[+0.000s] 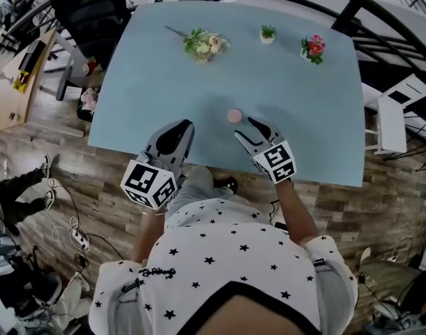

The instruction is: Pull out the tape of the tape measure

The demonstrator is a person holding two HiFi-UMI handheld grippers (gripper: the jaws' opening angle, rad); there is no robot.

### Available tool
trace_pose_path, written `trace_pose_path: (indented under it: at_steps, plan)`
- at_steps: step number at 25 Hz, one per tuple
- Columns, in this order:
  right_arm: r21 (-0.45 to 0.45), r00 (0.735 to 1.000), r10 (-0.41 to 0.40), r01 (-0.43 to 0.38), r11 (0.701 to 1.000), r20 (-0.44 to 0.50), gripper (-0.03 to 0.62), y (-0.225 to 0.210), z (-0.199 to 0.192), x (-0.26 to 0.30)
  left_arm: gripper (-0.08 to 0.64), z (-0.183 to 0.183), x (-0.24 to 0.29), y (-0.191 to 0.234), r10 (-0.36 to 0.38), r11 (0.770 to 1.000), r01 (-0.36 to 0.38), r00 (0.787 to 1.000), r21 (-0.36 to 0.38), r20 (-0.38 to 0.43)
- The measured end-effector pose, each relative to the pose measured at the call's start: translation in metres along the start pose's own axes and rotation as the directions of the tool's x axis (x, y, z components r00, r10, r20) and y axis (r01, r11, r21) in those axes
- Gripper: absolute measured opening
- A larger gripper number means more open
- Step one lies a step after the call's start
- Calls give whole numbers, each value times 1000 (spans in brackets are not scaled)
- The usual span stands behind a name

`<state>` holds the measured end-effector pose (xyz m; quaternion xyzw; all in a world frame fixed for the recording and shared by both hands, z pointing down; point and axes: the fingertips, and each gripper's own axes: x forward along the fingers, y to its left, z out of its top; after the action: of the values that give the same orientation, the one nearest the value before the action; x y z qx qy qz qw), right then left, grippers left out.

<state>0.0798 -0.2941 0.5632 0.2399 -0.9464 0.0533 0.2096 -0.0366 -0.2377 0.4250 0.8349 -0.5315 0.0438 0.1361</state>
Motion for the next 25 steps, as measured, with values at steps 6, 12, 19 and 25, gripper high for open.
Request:
trace_pose_path:
  at_steps: [6, 12, 19, 25]
  plan:
    - [-32, 987, 49, -55, 998, -151, 264, -11, -35, 42, 34, -4, 3, 22, 56, 998, -56, 998, -24, -12]
    - [-18, 971, 66, -72, 997, -229, 264, -21, -58, 72, 34, -7, 9, 41, 83, 996, -84, 996, -41, -14]
    - [-12, 948, 63, -70, 997, -311, 255, -26, -78, 87, 34, -3, 9, 62, 114, 992, -115, 993, -52, -19]
    - [-42, 945, 60, -77, 996, -320, 234, -24, -80, 88, 34, -6, 9, 70, 111, 992, -112, 993, -60, -25]
